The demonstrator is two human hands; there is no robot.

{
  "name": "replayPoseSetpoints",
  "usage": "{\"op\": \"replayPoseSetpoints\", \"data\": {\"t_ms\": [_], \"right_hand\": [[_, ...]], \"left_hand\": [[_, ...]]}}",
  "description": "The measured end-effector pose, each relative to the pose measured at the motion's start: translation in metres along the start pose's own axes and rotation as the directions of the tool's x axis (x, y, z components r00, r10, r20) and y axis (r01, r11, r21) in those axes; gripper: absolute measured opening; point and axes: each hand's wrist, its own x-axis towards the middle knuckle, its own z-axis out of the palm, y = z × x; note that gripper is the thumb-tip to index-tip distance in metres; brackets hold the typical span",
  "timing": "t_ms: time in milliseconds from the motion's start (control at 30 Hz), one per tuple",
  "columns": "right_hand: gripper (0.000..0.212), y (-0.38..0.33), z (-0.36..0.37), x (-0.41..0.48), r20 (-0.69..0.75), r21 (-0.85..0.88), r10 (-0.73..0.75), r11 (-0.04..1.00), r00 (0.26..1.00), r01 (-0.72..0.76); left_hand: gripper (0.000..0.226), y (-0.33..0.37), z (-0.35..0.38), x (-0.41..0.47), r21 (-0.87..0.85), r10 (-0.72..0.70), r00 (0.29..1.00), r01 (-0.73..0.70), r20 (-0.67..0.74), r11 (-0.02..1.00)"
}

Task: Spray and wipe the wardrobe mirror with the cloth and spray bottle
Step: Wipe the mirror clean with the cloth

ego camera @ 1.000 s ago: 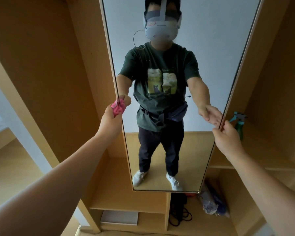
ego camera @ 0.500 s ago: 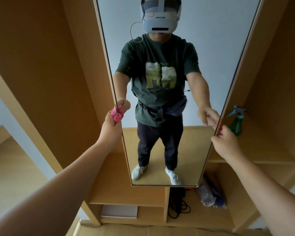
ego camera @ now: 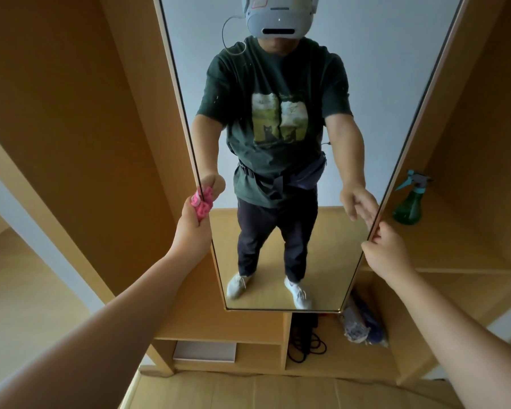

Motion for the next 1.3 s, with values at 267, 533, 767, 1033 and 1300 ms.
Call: {"op": "replayPoseSetpoints", "data": {"t_ms": [267,533,767,1033,1300], "right_hand": [[0.061,0.016,0.007,-0.001,0.039,0.013,0.046,0.999,0.998,-0.046],[0.065,0.025,0.014,-0.006,0.078,0.017,0.078,0.997,0.994,-0.080],[0.066,0.035,0.017,-0.012,0.113,0.013,0.108,0.994,0.988,-0.110],[0.065,0.044,0.025,-0.018,0.118,-0.018,0.131,0.991,0.984,-0.130],[0.067,0.057,0.034,-0.021,0.142,-0.060,0.153,0.987,0.978,-0.146]], "left_hand": [[0.041,-0.012,0.008,-0.005,0.050,-0.040,0.999,0.040,0.014,0.998],[0.040,-0.024,0.015,-0.012,0.068,-0.073,0.997,0.072,0.014,0.995],[0.038,-0.033,0.022,-0.017,0.077,-0.085,0.996,0.084,0.016,0.993],[0.042,-0.043,0.030,-0.020,0.093,-0.112,0.993,0.109,0.031,0.990],[0.043,-0.062,0.038,-0.026,0.103,-0.142,0.989,0.137,0.040,0.985]]}}
